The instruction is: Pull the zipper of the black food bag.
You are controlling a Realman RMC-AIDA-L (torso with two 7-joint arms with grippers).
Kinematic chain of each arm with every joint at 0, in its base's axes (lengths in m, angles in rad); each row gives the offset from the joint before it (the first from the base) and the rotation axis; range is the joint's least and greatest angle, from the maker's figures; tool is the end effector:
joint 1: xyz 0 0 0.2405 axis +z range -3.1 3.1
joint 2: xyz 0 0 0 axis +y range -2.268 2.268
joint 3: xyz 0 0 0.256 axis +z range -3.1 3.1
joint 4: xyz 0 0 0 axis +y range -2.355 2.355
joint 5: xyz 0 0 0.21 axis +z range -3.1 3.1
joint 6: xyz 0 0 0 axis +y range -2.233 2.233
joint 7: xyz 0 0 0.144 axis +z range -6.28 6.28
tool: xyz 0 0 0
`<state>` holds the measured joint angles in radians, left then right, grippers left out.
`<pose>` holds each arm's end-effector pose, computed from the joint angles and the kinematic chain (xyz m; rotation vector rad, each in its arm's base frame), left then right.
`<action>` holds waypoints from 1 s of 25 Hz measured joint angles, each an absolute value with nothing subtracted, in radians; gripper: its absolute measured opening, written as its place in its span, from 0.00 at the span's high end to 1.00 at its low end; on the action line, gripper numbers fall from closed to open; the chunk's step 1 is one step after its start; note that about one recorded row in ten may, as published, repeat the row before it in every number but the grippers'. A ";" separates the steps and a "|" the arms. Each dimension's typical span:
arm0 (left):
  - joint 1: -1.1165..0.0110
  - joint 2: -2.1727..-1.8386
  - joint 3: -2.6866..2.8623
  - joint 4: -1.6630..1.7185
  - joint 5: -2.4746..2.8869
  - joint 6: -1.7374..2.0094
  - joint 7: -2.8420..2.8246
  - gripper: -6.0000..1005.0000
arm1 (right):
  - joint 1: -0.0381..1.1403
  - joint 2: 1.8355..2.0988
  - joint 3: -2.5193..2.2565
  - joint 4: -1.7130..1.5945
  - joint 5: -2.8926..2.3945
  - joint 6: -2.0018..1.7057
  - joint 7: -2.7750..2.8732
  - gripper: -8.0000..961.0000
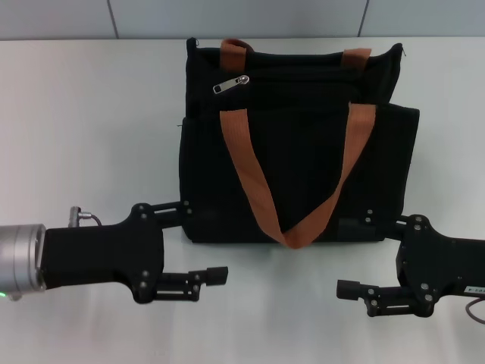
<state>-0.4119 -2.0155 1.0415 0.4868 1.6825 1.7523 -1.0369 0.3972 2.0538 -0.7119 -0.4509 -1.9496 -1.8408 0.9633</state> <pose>-0.2655 0.2615 -0.0196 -2.9158 -0.2913 -0.9797 0.2817 0.2443 -0.0159 -2.8451 0.3318 1.0164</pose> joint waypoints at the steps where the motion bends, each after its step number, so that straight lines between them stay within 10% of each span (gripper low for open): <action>1: -0.412 -2.016 1.024 0.487 1.682 1.755 -1.037 0.28 | 0.397 2.053 -0.712 -0.451 -1.950 -1.841 0.963 0.14; 25: -0.512 -2.034 0.727 0.481 1.687 1.463 -1.000 0.34 | 0.388 2.055 -0.710 -0.451 -1.950 -1.842 0.963 0.14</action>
<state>-0.5124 -2.0341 0.7275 0.4814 1.6871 1.4633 -0.9997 0.3875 2.0551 -0.7101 -0.4510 -1.9496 -1.8423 0.9631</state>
